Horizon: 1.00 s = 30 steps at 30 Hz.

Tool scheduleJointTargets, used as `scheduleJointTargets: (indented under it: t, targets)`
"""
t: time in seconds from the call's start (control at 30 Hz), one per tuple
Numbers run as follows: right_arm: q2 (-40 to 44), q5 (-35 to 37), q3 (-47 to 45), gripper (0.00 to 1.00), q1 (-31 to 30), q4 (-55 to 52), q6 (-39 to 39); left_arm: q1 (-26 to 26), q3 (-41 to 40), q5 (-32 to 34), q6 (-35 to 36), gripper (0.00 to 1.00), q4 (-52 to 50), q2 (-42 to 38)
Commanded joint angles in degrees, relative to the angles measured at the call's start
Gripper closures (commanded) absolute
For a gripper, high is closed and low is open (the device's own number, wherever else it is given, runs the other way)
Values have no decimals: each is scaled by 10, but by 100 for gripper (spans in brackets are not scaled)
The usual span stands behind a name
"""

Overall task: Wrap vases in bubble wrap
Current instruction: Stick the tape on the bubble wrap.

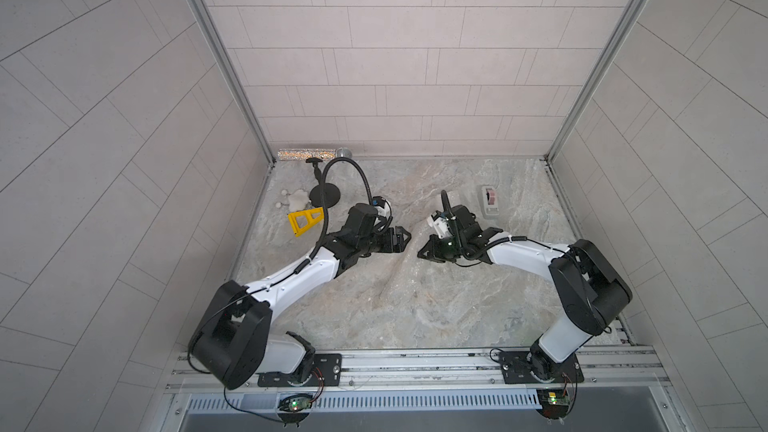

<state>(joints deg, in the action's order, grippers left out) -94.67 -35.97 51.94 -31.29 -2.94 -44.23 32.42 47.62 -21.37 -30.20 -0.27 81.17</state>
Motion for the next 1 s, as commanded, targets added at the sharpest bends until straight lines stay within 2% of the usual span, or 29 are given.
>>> scheduleJointTargets:
  t: [0.0,0.17,0.4,0.67,0.97]
  targets:
    - [-12,17,-3,100,-5,-12,-5,6,33,-15,6,18,-1,48]
    - [-9,19,-4,100,-5,-18,-2,6,46,-44,7,20,20,109]
    - [-6,19,-4,100,-5,-19,0,3,26,-47,9,30,38,141]
    - [-3,19,0,100,-5,-20,1,-3,-5,-77,6,44,79,155]
    - [31,36,17,100,-5,-49,16,-3,-29,-71,21,56,83,157]
